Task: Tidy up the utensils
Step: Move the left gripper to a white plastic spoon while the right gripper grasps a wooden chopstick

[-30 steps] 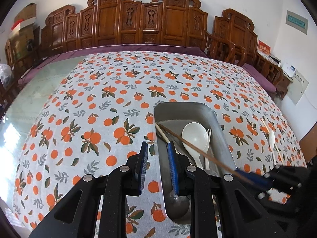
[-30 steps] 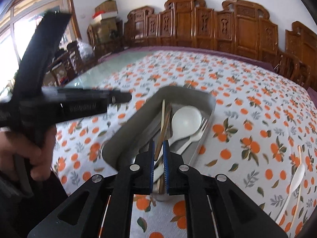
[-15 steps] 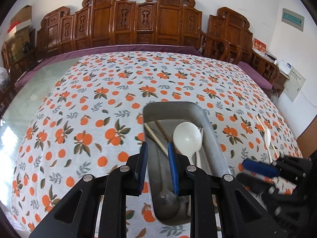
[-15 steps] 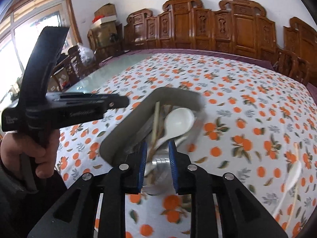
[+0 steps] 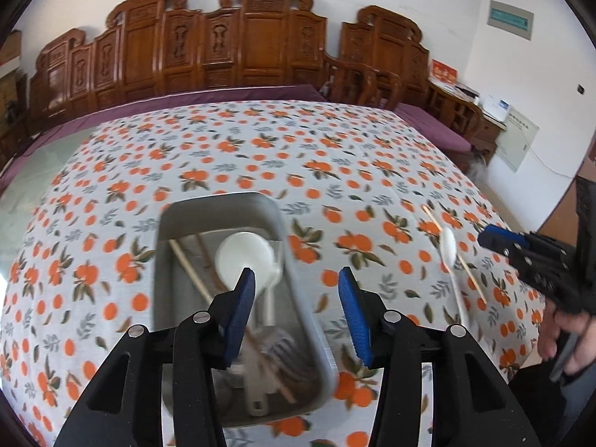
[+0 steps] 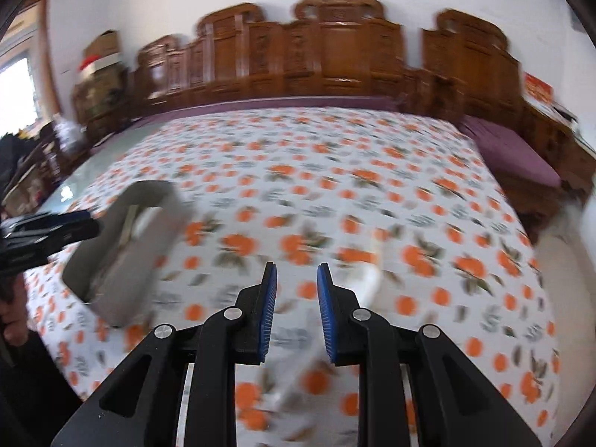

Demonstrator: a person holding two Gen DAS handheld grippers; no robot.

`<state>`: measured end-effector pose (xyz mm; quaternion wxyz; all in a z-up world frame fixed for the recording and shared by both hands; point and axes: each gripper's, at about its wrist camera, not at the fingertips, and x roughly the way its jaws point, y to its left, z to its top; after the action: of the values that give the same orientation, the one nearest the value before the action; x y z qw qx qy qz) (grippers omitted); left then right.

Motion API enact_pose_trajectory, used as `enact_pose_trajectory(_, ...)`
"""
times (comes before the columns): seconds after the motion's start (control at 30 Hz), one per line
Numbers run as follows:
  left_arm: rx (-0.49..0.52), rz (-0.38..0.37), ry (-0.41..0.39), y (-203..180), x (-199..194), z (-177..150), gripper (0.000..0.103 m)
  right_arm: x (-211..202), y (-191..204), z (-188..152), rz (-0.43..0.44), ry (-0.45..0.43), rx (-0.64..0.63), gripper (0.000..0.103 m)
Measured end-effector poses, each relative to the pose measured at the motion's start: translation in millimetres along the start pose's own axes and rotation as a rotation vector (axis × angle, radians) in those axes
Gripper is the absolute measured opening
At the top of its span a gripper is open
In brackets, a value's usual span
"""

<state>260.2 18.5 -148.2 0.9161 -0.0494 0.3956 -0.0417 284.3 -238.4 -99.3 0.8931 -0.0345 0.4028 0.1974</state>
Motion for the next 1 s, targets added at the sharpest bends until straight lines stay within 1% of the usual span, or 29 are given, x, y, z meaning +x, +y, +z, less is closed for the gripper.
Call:
enact_pose_trajectory(0.07,0.011,-0.007,0.004,-7.3,2.5,-1.8,0.05,6.2,-14.9,-3.4,-0.017,0.016,0.021,0.025)
enact_pose_trajectory(0.1,0.017,-0.013,0.004,-11.5,3.7,-3.1,0.056,11.5,-22.2,-5.7,-0.02,0.032,0.032,0.025)
enact_pose_trajectory(0.3,0.058,-0.028,0.02,-30.5,9.3,-8.8,0.057,39.4,-38.7,-18.5,-0.05,0.122,0.047,0.025)
enact_pose_trajectory(0.5,0.079,-0.047,0.035,-43.3,14.2,-12.4,0.058,56.9,-40.7,-28.7,-0.065,0.192,0.035,0.025)
enact_pose_trajectory(0.63,0.097,-0.055,0.042,-50.9,17.1,-15.2,0.058,63.0,-35.4,-31.5,-0.076,0.211,0.003,0.024)
enact_pose_trajectory(0.67,0.102,-0.056,0.045,-53.2,18.0,-16.0,0.061,63.2,-34.6,-31.3,-0.079,0.211,-0.001,0.024)
enact_pose_trajectory(0.7,0.104,-0.054,0.042,-54.9,18.0,-16.1,0.074,63.3,-33.8,-31.4,-0.085,0.211,-0.006,0.022)
enact_pose_trajectory(0.73,0.107,-0.054,0.03,-56.9,16.5,-16.7,0.076,63.1,-33.1,-31.6,-0.097,0.211,-0.014,0.014)
enact_pose_trajectory(0.8,0.114,-0.061,0.032,-61.6,16.5,-16.3,0.076,63.0,-33.6,-31.3,-0.096,0.214,-0.017,0.006)
enact_pose_trajectory(1.0,0.154,-0.071,0.058,-85.0,24.1,-15.0,0.076,59.2,-36.9,-30.3,-0.085,0.209,-0.014,0.006)
